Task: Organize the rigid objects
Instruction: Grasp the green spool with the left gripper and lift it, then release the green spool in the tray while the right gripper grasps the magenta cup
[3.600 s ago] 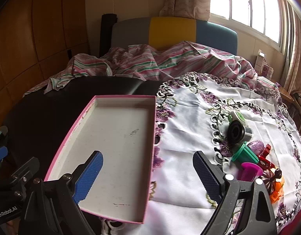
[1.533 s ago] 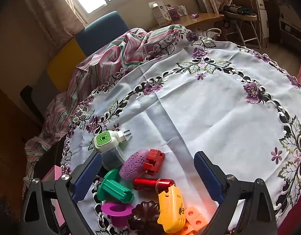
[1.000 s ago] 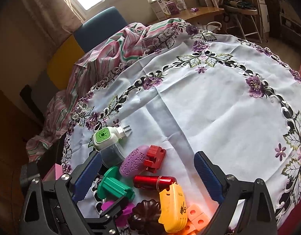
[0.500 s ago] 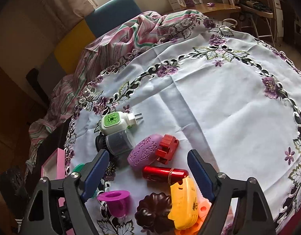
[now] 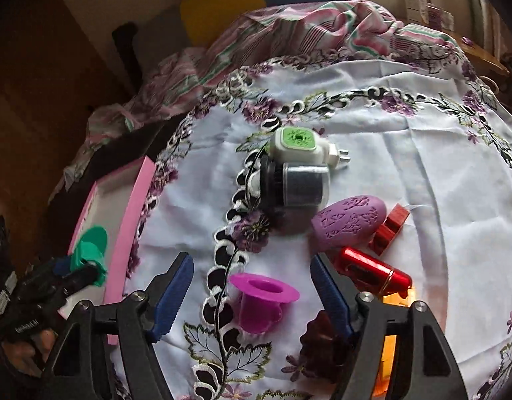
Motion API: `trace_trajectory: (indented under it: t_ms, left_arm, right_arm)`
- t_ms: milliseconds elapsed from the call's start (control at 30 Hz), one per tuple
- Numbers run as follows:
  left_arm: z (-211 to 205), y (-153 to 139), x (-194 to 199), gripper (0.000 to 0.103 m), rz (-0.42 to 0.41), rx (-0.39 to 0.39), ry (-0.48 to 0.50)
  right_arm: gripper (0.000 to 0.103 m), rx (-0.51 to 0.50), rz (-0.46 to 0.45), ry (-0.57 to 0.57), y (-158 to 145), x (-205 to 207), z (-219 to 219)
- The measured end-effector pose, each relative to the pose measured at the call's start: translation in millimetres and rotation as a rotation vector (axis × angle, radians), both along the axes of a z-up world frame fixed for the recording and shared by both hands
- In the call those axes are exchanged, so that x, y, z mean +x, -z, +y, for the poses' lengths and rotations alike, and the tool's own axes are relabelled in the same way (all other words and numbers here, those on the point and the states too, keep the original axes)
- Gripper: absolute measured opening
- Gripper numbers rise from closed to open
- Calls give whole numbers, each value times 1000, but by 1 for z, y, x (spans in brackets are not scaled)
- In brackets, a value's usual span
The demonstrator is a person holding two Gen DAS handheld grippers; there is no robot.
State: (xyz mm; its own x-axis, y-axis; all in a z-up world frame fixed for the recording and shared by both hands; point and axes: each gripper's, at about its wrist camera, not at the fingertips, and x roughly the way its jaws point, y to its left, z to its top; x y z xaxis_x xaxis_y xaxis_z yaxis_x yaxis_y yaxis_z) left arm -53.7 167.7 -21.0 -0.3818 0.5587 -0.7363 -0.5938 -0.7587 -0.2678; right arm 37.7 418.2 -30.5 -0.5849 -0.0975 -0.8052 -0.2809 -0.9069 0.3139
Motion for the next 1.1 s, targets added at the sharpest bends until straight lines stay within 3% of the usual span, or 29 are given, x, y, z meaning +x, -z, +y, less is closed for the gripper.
trace_trajectory:
  t_ms: [67,167,333,400,467,667,733,800,1000,1100]
  left_arm:
    - [-18,2,-5,61,4,-8,-34]
    - [-45,8,-17,61,-3,-22,-89]
    - [-77,20,-53,61,-18,-62,-171]
    - [-85,24,-70,61,-23,-74,-200]
    - [-89,28,-88,61,-14,-97,-241]
    - [-87,40,-119,61,4,-152,-267]
    - [-87,41,-121,66,6,-155,-275]
    - [-90,38,-119,79,26,-145,-296]
    - [-105,24,-95,81,66,-112,-327]
    - [-116,18,-73,87,72,-89,-353]
  right_arm:
    - [61,38,-54,-46,9,-7,-13]
    - [60,116,-113,-79,18,-12,-24]
    - [56,144,-140,-89,22,-12,-25]
    - [51,178,-152,-94,23,-14,-28]
    - [32,214,-166,-100,25,-15,-30]
    - [19,259,-179,-118,30,-17,-34]
    - [17,259,-176,-116,30,-17,-33]
    - [17,256,-174,-114,30,-18,-33]
    - [15,262,-172,-114,30,-19,-34]
    - [11,261,-164,-107,29,-18,-33]
